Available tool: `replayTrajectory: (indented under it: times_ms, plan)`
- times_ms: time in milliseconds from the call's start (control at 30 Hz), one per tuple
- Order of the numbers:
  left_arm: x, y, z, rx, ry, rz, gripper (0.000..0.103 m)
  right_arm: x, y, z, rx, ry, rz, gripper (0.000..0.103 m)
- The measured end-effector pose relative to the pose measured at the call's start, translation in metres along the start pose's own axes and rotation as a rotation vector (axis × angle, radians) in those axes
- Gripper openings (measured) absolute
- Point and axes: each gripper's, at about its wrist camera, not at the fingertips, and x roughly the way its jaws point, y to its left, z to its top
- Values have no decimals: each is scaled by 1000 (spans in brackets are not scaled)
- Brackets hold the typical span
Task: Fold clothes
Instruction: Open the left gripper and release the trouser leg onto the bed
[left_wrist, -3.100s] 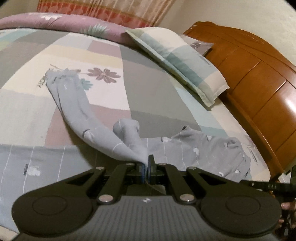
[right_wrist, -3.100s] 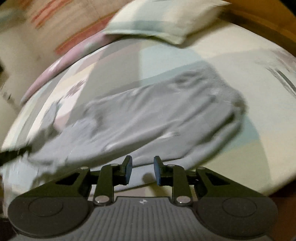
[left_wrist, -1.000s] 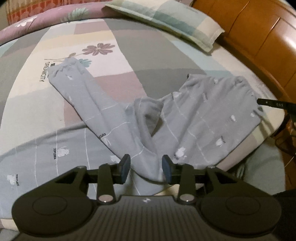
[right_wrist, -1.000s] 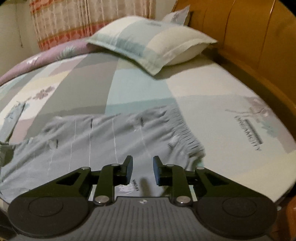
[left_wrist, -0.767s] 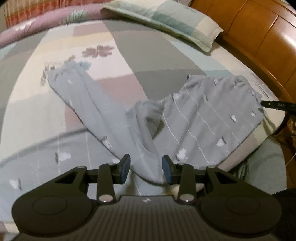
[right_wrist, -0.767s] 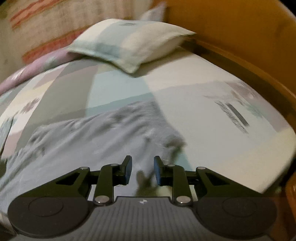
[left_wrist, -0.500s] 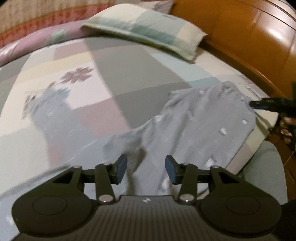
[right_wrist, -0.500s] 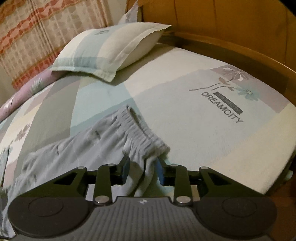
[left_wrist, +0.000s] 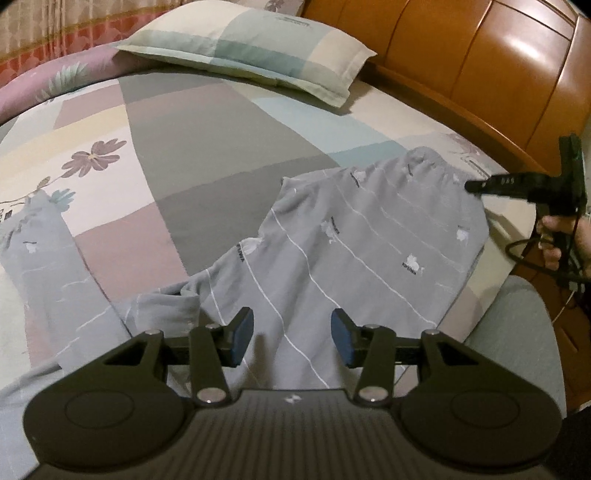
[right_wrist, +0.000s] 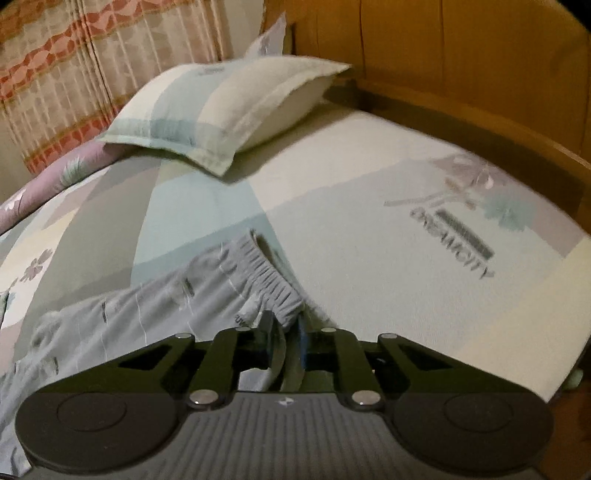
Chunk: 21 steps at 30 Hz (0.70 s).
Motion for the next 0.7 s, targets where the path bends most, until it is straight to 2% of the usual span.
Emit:
replayTrajectory:
  times_ms: [100, 233, 367, 400, 467, 533, 600, 700]
  plan:
    - [2, -3, 0, 3, 8, -16, 47, -3, -1, 6, -15, -13, -13, 13]
    - [10, -13, -3, 32, 30, -45, 51, 4, -9, 7, -11, 17, -28, 13]
    - [25, -20, -12, 62, 80, -62, 51, 7, -15, 2, 6, 55, -35, 19]
    - [26, -20, -14, 64, 87, -59, 50, 2, -16, 2, 15, 48, -46, 23]
    - [23, -20, -15, 73, 80, -53, 50, -11, -12, 3, 11, 18, -56, 25]
    - [16, -16, -13, 79, 53, -59, 50, -27, 1, 4, -56, -24, -65, 27]
    - [15, -14, -12, 87, 51, -59, 51, -38, 22, 2, -142, -24, 6, 31]
    - [19, -17, -16, 115, 66, -61, 51, -35, 58, -11, -262, 41, 128, 35]
